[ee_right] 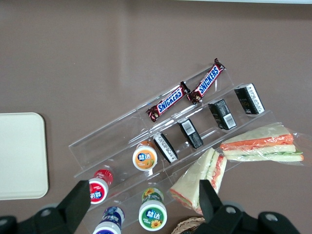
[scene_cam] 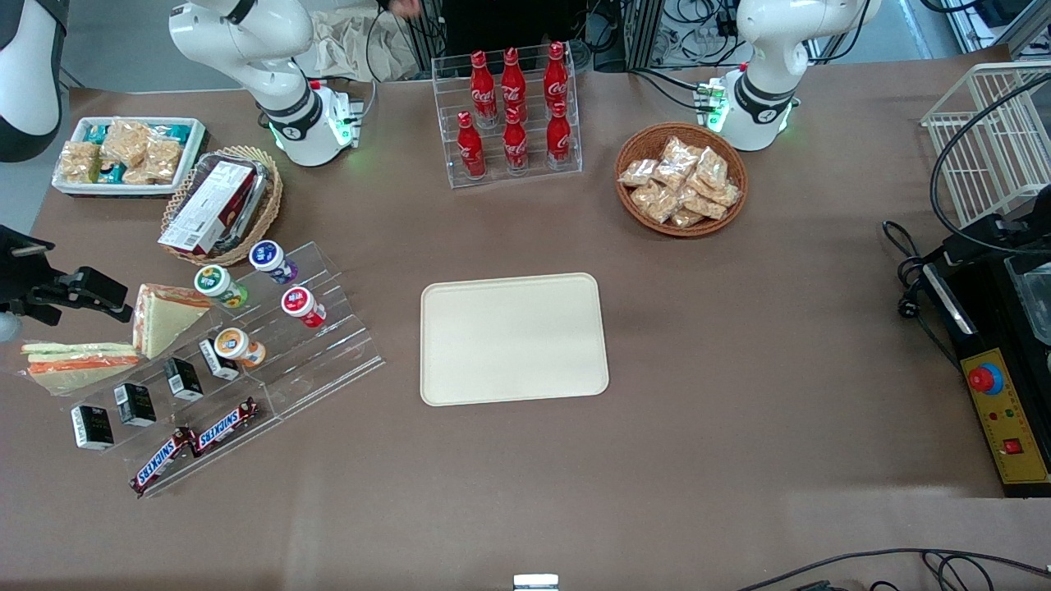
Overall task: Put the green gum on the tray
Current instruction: 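Move the right gripper over the acrylic rack toward the green gum bottle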
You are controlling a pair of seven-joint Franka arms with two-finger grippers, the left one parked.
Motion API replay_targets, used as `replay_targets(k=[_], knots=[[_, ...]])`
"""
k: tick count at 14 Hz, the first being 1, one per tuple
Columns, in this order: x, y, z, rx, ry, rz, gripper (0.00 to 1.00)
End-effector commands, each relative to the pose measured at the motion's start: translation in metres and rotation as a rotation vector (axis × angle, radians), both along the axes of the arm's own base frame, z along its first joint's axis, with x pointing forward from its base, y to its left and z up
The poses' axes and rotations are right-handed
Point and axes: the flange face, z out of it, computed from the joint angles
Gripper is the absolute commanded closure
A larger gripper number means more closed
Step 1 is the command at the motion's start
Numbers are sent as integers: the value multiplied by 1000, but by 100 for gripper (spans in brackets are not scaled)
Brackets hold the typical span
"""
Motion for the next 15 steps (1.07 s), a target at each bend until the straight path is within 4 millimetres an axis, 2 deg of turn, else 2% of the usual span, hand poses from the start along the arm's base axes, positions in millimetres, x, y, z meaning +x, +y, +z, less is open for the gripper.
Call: replay_targets(k=[1,4,7,12,15], knots=[[2,-2,-4,-20,14,11,1],[-1,-6,-9,-18,41,8,1],[-14,-4,-16,-14,80,23,1],[-66,-7,-29,7,110,75,1],[-93,-7,-54,14,87,77,1]])
